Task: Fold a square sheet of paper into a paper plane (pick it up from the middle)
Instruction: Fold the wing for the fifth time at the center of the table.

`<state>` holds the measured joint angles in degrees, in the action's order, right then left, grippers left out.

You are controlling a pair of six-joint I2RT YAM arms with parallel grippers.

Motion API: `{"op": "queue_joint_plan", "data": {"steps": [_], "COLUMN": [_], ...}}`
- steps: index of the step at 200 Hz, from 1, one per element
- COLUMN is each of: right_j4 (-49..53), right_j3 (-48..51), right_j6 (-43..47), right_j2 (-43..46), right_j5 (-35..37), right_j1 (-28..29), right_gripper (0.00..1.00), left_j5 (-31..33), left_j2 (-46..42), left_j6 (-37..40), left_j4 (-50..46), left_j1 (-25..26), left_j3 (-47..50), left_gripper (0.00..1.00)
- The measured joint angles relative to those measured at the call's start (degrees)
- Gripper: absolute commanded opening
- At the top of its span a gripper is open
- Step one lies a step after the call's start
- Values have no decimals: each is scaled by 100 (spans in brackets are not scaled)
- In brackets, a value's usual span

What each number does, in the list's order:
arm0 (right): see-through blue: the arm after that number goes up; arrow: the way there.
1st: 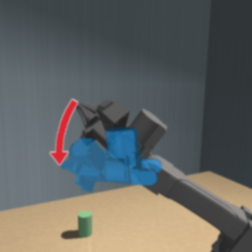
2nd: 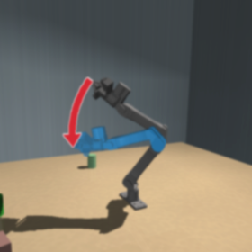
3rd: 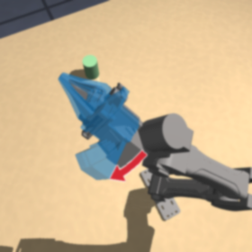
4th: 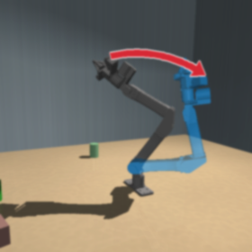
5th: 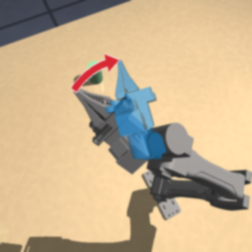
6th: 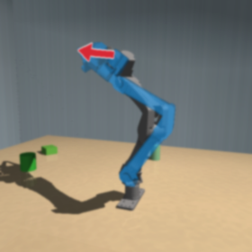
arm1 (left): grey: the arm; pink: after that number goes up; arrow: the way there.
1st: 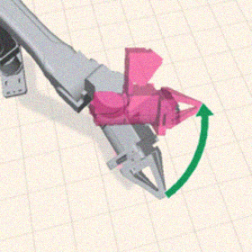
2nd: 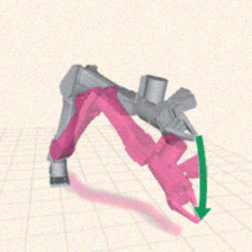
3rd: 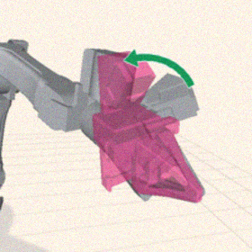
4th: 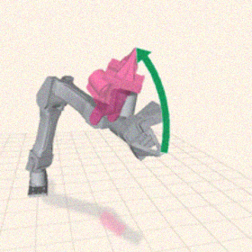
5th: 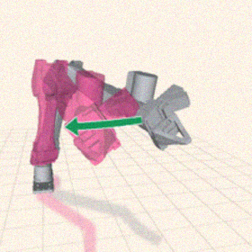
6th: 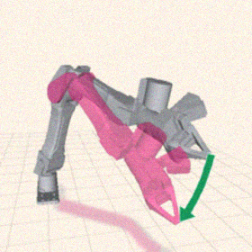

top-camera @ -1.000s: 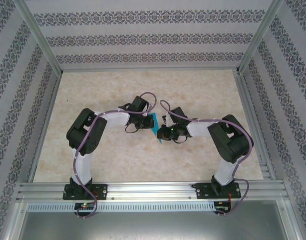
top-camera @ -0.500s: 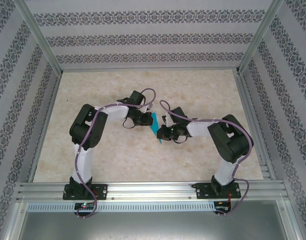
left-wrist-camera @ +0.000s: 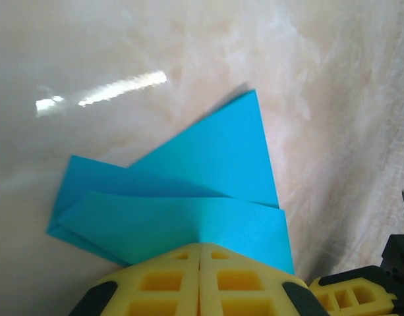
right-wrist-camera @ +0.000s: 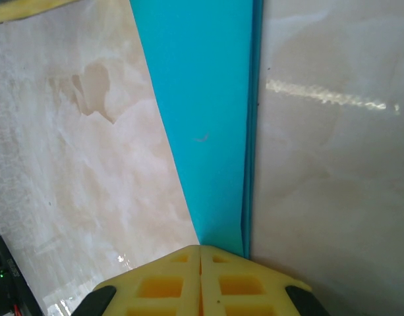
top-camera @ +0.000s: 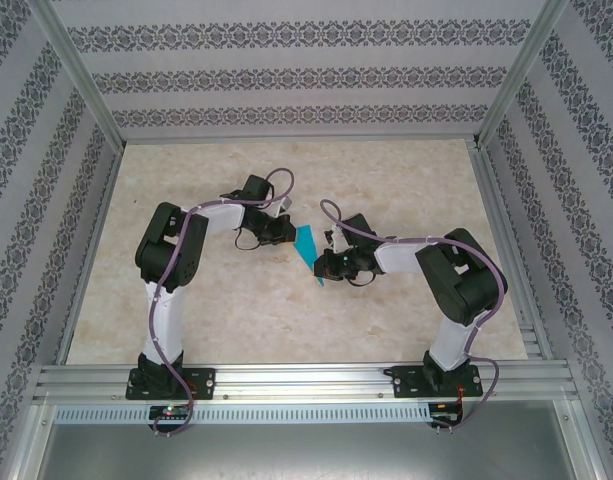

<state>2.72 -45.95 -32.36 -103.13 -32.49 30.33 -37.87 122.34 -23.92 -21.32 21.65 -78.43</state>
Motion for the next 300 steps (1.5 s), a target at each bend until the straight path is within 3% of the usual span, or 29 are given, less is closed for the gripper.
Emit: {"op": "queue_joint_plan", "data": {"steps": [105, 167, 201, 226, 246, 275, 300], "right_j4": [-149, -227, -216, -7, 116, 122, 118], "right_j3": [74, 118, 149, 151, 151, 149, 151], "right_j6": [-2, -4, -26, -72, -94, -98, -118], "right_j2": [0, 24, 101, 181, 208, 205, 208], "right_j5": [-83, -116, -114, -118, -122, -125, -125], "right_j1": [-46, -46, -46, -46, -46, -46, -46], "right_gripper": [8, 8, 9, 10, 10, 10, 10], "left_j5": [114, 686, 1023, 1145, 1139, 1088, 1069], "left_j2": [74, 107, -476, -1145, -1504, -1506, -1316], "left_j6": [-448, -468, -522, -656, -811, -1034, -1226], "left_j4": [448, 612, 691, 811, 1027, 1307, 1521], "left_j1": [-450, -804, -785, -533, -52, 671, 986], "left_j3": [-28, -199, 365, 852, 1150, 1307, 1322], "left_gripper": [7, 9, 9, 9, 9, 9, 9]}}
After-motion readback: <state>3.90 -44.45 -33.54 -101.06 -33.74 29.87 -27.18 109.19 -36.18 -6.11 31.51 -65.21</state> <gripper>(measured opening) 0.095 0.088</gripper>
